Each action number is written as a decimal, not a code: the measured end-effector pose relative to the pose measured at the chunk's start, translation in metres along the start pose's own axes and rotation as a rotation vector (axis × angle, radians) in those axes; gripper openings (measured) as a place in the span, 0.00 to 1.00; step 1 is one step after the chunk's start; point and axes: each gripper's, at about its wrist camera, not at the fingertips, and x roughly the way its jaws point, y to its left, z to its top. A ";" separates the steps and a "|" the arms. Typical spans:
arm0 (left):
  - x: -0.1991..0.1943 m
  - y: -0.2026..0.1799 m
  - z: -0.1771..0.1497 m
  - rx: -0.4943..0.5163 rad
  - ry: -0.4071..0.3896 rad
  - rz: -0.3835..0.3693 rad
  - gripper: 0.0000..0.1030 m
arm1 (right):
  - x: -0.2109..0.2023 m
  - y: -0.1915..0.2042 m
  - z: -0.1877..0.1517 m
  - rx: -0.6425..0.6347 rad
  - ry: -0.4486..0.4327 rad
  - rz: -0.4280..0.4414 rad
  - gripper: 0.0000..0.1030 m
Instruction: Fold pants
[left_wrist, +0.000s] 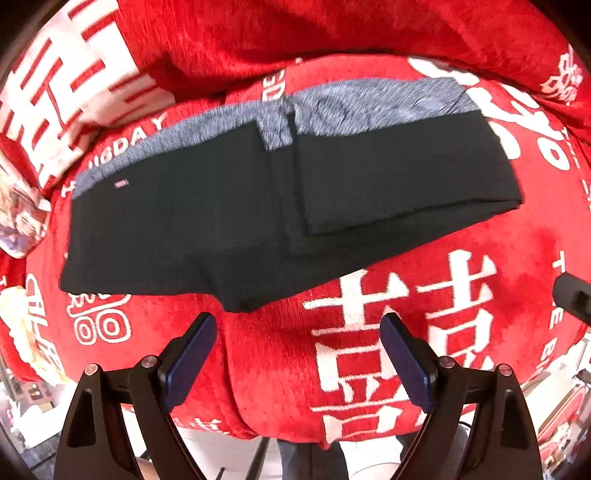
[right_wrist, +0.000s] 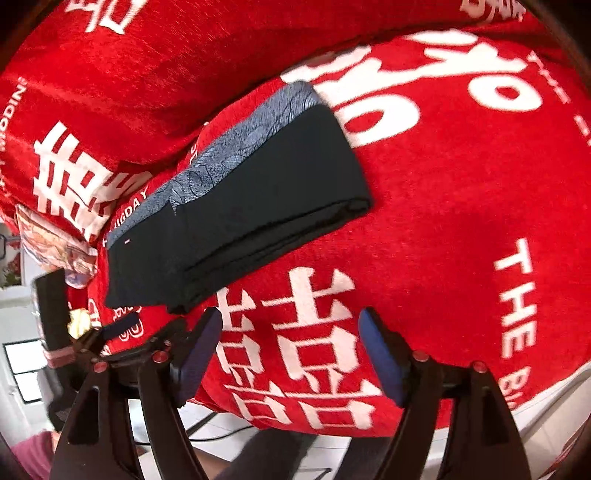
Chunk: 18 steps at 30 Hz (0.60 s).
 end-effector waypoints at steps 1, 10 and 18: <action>-0.008 -0.001 0.001 0.001 -0.008 0.000 0.88 | -0.008 0.000 -0.002 -0.015 -0.008 -0.018 0.77; -0.073 -0.011 0.009 -0.004 -0.088 -0.002 0.88 | -0.054 -0.003 -0.003 -0.054 -0.022 -0.071 0.77; -0.097 0.007 -0.003 -0.013 -0.113 -0.058 0.88 | -0.081 0.017 -0.011 -0.095 -0.040 -0.155 0.77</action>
